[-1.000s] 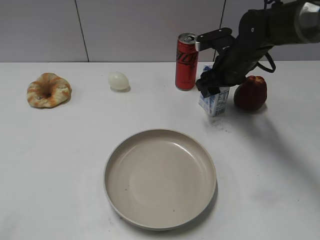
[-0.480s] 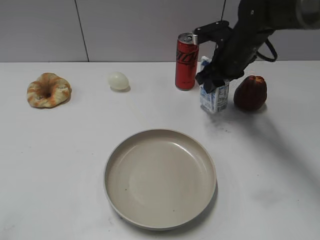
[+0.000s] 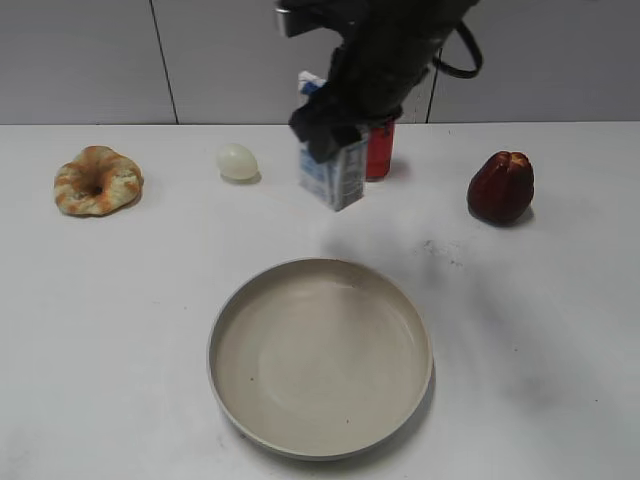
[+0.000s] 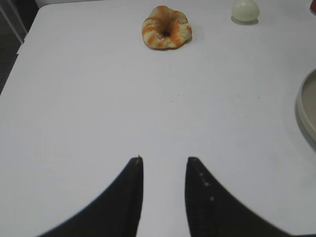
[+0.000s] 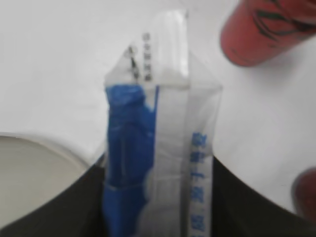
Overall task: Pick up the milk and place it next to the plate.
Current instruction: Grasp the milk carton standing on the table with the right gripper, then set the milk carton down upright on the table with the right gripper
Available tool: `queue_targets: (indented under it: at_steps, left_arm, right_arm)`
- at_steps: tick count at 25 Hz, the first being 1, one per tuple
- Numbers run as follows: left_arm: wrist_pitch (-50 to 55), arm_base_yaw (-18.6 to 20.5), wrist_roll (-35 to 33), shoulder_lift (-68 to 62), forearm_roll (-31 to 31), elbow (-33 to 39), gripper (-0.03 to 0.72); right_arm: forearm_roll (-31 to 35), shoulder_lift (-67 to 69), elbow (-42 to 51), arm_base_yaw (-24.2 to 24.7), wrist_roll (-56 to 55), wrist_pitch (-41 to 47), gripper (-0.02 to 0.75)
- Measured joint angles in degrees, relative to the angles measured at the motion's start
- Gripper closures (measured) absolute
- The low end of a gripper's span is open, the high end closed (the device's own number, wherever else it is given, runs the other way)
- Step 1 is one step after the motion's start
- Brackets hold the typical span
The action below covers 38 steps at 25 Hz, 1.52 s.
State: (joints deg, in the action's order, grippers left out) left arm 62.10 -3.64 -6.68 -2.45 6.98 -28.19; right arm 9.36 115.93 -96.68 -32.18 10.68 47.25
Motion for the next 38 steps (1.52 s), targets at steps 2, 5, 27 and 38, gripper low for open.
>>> queue_targets:
  at_steps: [2, 5, 27, 38]
  left_arm:
    - [0.00, 0.00, 0.00, 0.00, 0.00, 0.00, 0.461]
    - [0.00, 0.00, 0.00, 0.00, 0.00, 0.00, 0.461]
    - [0.00, 0.00, 0.00, 0.00, 0.00, 0.00, 0.461]
    - [0.00, 0.00, 0.00, 0.00, 0.00, 0.00, 0.461]
  right_arm:
    - [0.48, -0.37, -0.52, -4.17, -1.51, 0.22, 0.438]
    - [0.89, -0.37, -0.71, -10.38, -4.87, 0.29, 0.438]
    - [-11.99, 7.24, -0.76, -26.16, -54.27, -5.07, 0.438]
    - [-11.17, 11.11, -0.76, -26.16, -57.17, -6.22, 0.438]
